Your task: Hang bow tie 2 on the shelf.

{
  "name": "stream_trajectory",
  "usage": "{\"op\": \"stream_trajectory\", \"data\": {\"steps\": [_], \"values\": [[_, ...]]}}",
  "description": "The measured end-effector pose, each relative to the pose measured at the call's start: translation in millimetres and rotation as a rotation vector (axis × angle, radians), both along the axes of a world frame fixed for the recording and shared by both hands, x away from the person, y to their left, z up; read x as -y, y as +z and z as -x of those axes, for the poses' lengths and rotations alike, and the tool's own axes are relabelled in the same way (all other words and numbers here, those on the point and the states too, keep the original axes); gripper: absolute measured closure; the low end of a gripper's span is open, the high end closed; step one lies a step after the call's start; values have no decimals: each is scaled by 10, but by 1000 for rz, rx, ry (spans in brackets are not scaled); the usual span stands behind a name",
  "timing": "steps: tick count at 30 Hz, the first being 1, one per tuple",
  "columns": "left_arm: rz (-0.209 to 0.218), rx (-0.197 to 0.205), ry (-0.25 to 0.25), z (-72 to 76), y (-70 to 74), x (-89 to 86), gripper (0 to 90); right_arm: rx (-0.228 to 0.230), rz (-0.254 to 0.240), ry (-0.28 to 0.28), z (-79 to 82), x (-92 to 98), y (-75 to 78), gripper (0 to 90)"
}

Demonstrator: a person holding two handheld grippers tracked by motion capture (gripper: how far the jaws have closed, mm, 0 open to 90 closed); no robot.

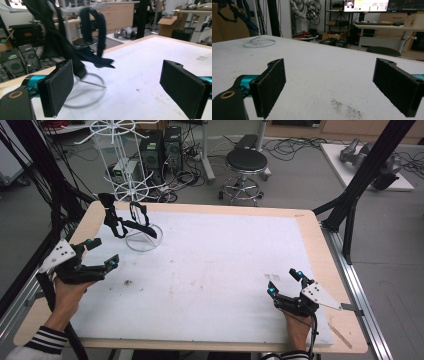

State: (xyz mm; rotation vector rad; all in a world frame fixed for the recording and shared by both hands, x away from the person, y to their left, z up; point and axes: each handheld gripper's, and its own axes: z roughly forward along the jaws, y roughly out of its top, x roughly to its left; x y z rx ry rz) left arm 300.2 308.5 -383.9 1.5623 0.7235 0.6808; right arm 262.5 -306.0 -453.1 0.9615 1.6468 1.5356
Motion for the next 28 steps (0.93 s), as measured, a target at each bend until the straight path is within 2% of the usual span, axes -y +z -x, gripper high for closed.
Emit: {"op": "stream_trajectory", "data": {"steps": [2,4,6,10,12,14,15,21,28], "values": [[11,5,-7,45,-109,39,124,3,1,1,0,0,0,106],[6,27,-7,87,-217,77,124,0,-2,0,1,-4,-2,106],[26,40,-14,121,-312,89,123,0,1,-2,-2,0,0,107],[54,65,7,177,-452,81,123,-1,6,2,-4,-2,0,107],[46,81,20,207,-517,87,123,-2,3,-1,-3,-5,1,107],[56,94,23,232,-579,95,123,-2,3,0,-3,-4,1,107],[57,102,23,238,-604,95,123,-1,8,-1,-2,-4,2,107],[55,87,22,238,-689,106,124,0,10,-2,-2,-5,2,107],[52,87,14,241,-698,108,124,2,12,-5,-1,-7,1,107]]}}
